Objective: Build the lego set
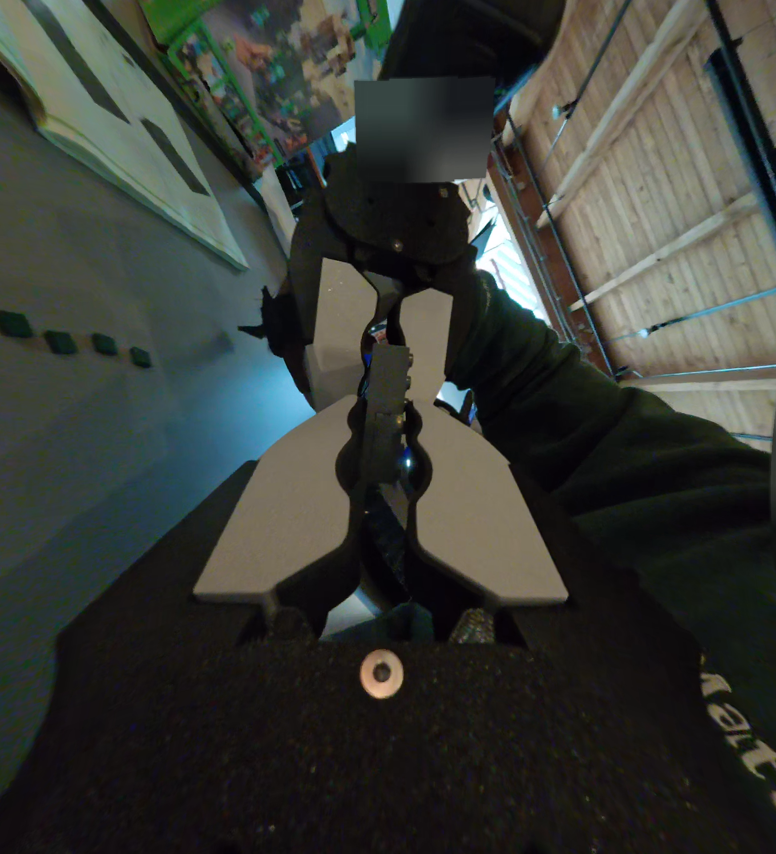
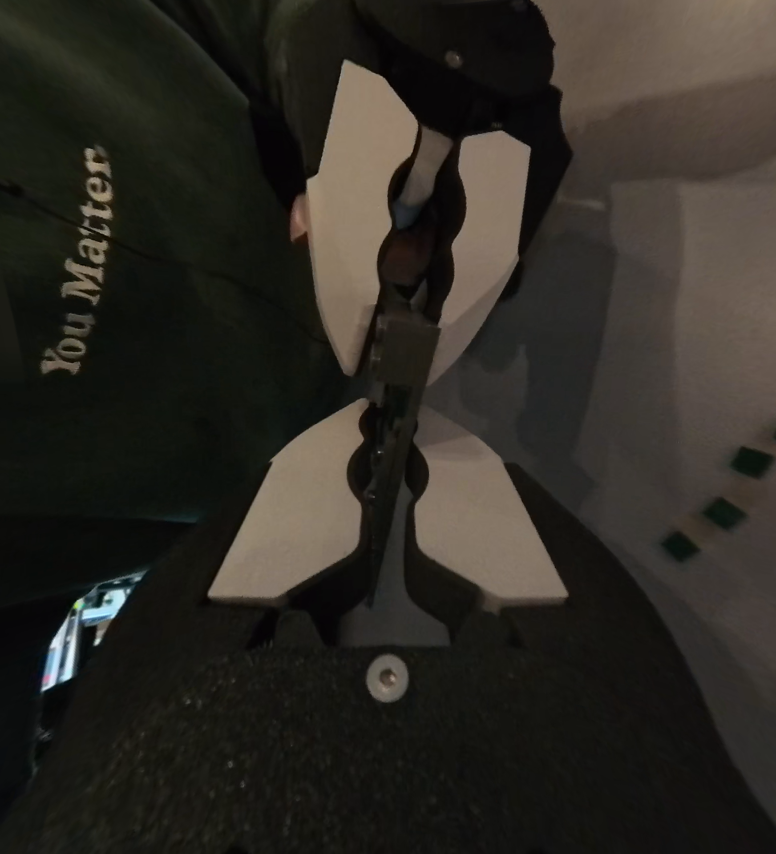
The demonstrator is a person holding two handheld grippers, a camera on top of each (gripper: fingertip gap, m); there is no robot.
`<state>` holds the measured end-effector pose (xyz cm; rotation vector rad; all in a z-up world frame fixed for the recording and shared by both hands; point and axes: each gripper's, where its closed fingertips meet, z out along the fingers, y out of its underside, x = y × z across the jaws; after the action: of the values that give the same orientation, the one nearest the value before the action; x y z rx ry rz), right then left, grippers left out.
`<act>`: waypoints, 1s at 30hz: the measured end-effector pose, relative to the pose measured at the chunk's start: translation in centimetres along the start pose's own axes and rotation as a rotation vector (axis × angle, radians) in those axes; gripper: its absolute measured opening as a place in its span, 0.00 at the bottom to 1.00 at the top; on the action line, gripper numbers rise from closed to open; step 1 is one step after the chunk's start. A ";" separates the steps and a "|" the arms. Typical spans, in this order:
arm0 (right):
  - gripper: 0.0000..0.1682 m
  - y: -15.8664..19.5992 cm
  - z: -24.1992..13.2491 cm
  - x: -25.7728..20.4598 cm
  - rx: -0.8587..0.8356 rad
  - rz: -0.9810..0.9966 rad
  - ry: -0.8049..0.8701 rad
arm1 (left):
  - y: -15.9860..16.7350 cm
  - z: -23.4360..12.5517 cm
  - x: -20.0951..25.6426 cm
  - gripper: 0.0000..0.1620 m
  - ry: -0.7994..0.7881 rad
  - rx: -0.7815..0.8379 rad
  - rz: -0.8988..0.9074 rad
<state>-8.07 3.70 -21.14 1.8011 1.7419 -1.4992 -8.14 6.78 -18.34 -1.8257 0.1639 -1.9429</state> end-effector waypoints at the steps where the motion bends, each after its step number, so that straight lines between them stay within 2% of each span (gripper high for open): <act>1: 0.06 0.0 0.0 0.0 0.001 0.000 0.001 | 0.1 0.0 0.0 0.10 0.002 -0.004 -0.006; 6: 0.05 0.1 0.1 0.2 0.012 0.018 0.008 | 0.1 0.0 -0.1 0.10 0.012 -0.004 -0.043; 19: 0.04 -0.4 0.3 -0.2 0.049 0.046 0.001 | 0.0 -0.3 0.3 0.10 0.018 0.001 0.067; 30: 0.09 -1.3 -0.2 -0.8 0.018 0.111 -0.020 | -0.8 -0.7 0.8 0.10 0.104 0.055 -0.040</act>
<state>-8.89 3.70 -19.91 1.8526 1.5959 -1.4874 -9.00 6.99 -17.42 -1.7070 0.1072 -2.0509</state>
